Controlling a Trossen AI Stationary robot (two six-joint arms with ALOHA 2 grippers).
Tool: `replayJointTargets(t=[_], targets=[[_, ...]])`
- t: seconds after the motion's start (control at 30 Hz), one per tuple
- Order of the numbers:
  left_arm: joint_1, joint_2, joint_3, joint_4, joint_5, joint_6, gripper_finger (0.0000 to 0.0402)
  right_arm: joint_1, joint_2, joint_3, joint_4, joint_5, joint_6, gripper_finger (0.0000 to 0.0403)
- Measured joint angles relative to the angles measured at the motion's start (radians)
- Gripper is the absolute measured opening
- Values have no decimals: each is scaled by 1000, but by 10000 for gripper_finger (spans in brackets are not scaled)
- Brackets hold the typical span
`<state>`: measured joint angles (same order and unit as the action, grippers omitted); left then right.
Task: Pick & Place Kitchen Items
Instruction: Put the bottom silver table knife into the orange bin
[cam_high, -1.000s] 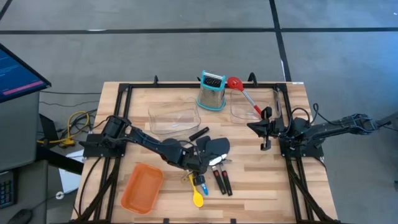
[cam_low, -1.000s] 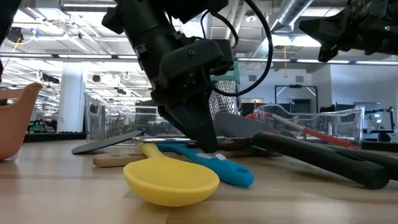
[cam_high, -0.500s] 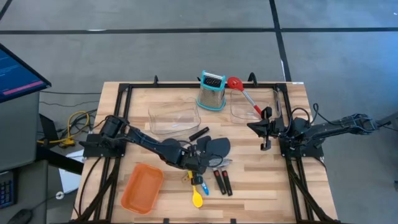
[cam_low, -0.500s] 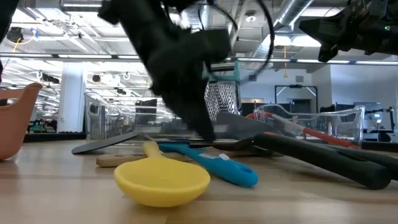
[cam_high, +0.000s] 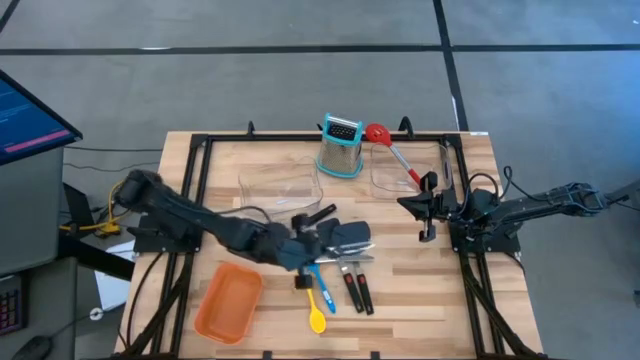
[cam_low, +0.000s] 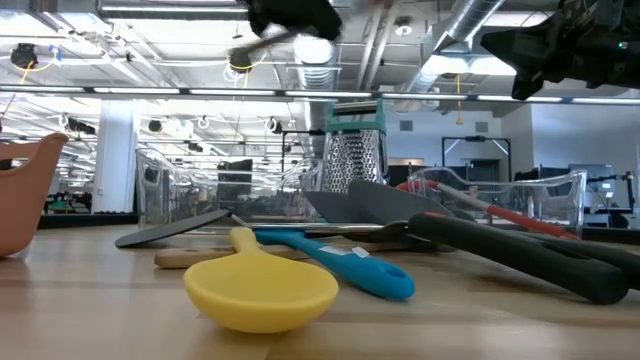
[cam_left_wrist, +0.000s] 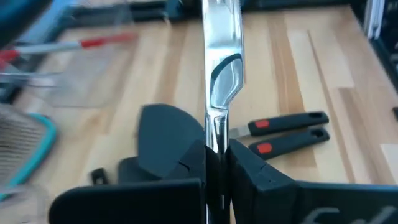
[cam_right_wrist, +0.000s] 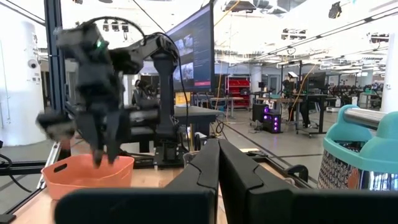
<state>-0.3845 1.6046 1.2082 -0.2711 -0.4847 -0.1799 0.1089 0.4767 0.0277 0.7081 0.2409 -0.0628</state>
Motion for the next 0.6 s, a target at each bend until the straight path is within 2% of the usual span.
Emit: replayJointTargets(t=[0.17, 0.37, 0.5, 0.6], targets=[[-38, -200, -118, -2, -57, -70, 8, 0, 0, 0, -1, 0, 0, 0], [-99, -447, -290, -3, -76, -299, 8, 0, 0, 0, -5, 0, 0, 0], [-162, -543, -403, -6, -92, -488, 8, 0, 0, 0, -5, 0, 1, 0], [-218, -560, -467, -5, -92, -622, 8, 0, 0, 0, -5, 0, 1, 0]])
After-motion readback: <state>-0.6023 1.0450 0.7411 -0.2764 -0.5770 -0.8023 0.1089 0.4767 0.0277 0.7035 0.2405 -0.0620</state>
